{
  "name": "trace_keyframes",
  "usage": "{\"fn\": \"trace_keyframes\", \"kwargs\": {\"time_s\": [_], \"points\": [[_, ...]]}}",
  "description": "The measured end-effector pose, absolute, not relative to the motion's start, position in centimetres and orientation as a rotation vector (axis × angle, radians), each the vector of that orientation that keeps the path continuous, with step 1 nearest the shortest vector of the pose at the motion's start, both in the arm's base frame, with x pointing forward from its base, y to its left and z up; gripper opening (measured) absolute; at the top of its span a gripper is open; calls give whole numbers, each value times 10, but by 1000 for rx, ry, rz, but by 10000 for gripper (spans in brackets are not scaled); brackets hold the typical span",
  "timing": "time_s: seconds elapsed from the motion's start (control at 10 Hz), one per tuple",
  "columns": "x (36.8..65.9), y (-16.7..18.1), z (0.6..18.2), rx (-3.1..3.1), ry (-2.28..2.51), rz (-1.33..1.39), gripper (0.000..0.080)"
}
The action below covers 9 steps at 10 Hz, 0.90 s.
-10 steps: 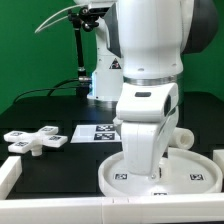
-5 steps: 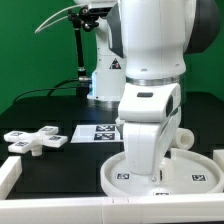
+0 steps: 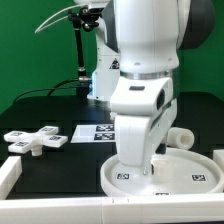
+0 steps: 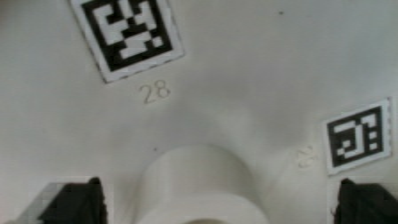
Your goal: Assemble round table
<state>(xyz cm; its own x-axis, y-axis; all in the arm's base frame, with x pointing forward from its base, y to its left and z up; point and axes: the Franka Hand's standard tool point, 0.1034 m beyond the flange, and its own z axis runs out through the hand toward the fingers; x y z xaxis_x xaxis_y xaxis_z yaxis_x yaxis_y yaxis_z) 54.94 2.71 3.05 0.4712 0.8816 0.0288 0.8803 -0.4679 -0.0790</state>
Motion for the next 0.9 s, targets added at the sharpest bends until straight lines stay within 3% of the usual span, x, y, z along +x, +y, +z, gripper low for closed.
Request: {"fn": "trace_keyframes", "kwargs": {"time_s": [0.3,0.5,0.6,0.9], "points": [[517,40,52,-2770,-1372,-13,649],[498,71,63,-2903,-1103,-53,649],[494,87,63,-2914,-1069,-50,649],[494,86,62,-2912,-1073,-45,649]]}}
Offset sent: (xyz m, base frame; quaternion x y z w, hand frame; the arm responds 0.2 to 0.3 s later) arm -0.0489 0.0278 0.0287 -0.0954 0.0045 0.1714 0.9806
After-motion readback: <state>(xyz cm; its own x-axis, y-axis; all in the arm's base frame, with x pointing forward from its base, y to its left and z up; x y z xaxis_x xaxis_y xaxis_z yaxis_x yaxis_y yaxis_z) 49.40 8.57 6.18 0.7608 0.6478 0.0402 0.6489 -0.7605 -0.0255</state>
